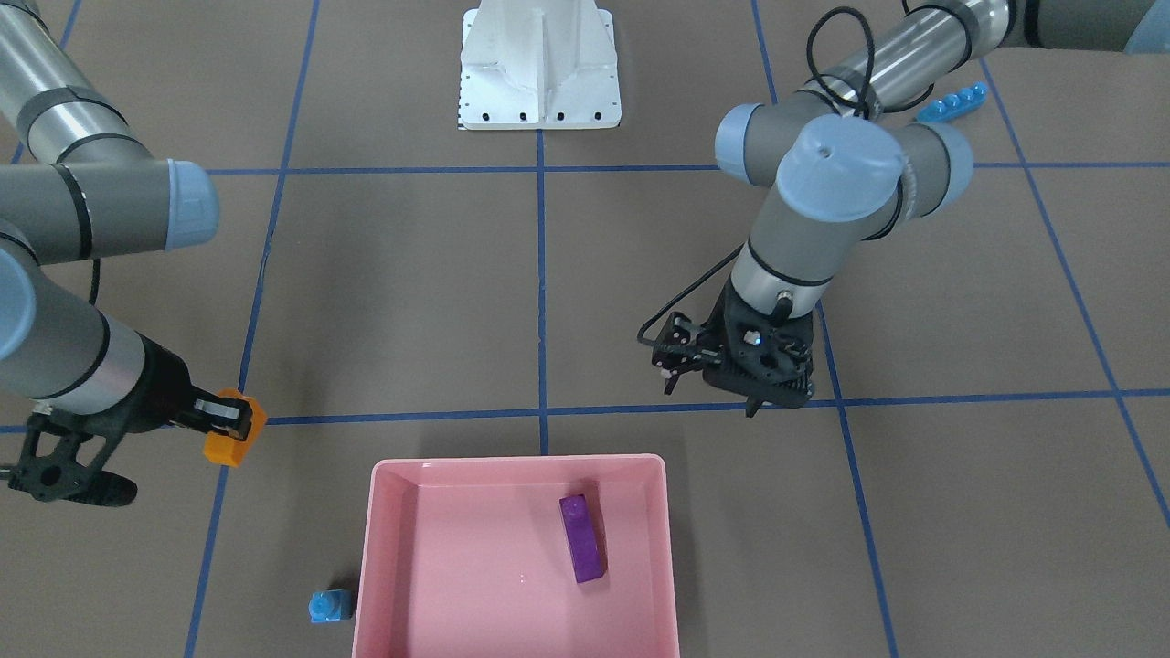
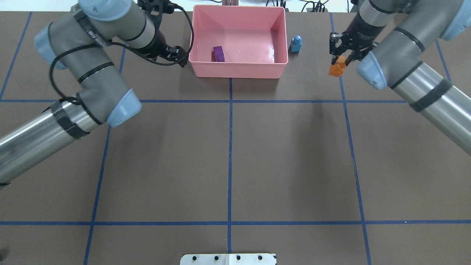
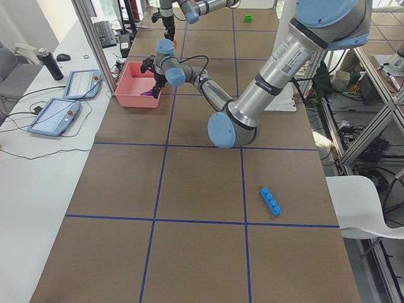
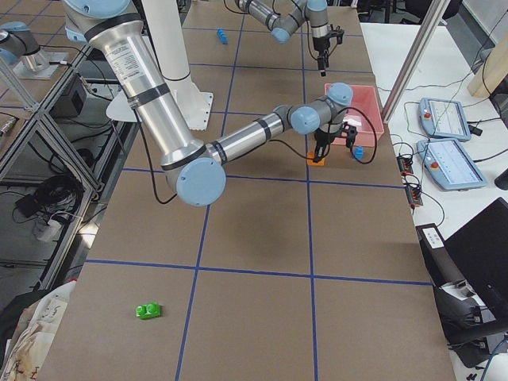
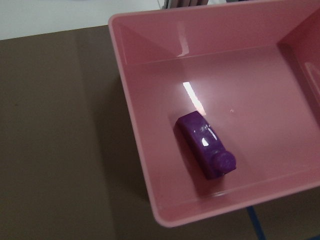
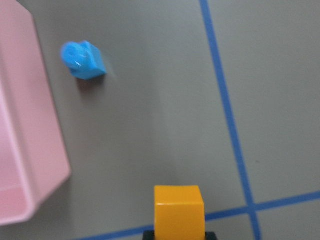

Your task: Put all blocks into box

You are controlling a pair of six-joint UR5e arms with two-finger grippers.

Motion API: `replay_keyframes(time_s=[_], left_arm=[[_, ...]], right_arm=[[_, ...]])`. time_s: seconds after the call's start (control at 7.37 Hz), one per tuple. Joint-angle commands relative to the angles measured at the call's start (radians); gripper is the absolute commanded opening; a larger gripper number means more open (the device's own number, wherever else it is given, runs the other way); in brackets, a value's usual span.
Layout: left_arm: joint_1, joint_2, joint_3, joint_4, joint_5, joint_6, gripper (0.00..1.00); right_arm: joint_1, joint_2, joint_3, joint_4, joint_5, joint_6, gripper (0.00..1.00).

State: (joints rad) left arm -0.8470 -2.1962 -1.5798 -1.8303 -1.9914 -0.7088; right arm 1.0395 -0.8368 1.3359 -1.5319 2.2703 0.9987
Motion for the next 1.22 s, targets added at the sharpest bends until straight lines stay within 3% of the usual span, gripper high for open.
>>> replay_keyframes(time_s=[0.0,0.14,0.27,0.41,0.54,0.68,0.81,0.95,1.09], left_arm=[[0.0,0.334,-0.298,0.062,-0.007,0.147,0.95],[-0.001,0.452,-0.371,0.062,-0.006,0.152,0.95],[-0.001,0.589,-0.432,0.053,-0.006,0.199,0.95],[-0.001,0.727,-0.491,0.049,-0.007,0.291,0.95],[-0.001,0.784,-0.499,0.049,-0.001,0.311,1.0],[0.0,0.875,-0.523,0.045,-0.004,0.34,1.0],[0.002,1.011,-0.54,-0.036,-0.004,0.406,1.0],[0.006,1.152,-0.496,-0.248,-0.004,0.428,0.98],[0.023,1.202,-0.406,-0.47,-0.01,0.455,0.99]], right_arm=[[-0.062,0.224,-0.266,0.242,-0.142,0.221,0.0],[-0.084,0.299,-0.384,0.369,-0.214,0.307,0.0],[-0.117,0.388,-0.508,0.406,-0.256,0.329,0.0],[-0.153,0.403,-0.523,0.409,-0.318,0.331,0.0],[-0.177,0.4,-0.527,0.411,-0.334,0.33,0.67],[-0.183,0.406,-0.524,0.411,-0.35,0.333,1.0],[-0.184,0.407,-0.511,0.411,-0.347,0.333,1.0],[-0.179,0.407,-0.486,0.409,-0.344,0.336,1.0],[-0.168,0.406,-0.456,0.404,-0.327,0.333,1.0]])
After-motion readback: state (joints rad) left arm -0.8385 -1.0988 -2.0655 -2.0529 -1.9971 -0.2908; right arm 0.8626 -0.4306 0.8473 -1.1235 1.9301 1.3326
